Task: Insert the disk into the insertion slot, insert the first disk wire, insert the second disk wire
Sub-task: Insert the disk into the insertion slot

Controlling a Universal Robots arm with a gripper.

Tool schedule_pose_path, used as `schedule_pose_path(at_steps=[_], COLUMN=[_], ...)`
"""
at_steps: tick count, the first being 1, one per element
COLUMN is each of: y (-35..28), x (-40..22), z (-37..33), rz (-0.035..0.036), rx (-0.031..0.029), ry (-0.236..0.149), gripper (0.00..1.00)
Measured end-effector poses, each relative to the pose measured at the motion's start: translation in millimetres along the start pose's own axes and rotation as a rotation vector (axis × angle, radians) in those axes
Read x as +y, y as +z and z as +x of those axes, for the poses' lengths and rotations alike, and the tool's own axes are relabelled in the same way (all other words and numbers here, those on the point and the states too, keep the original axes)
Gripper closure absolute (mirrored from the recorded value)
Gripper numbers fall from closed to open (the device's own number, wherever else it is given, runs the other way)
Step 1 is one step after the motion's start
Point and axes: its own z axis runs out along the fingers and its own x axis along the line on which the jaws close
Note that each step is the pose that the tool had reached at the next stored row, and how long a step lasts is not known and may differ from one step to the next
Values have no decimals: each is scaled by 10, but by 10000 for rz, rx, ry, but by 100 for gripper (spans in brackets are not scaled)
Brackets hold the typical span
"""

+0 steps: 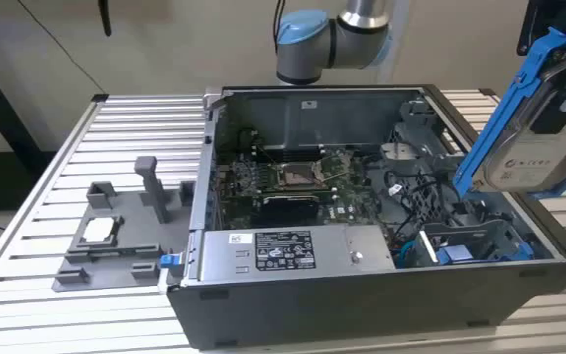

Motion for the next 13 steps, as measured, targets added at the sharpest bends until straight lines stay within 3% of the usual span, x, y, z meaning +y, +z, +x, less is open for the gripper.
schedule_pose_path(at_steps=[13], y=[11], x=[-1], z=[0], rz=[8], rx=[-3], ry=[0], gripper=[67])
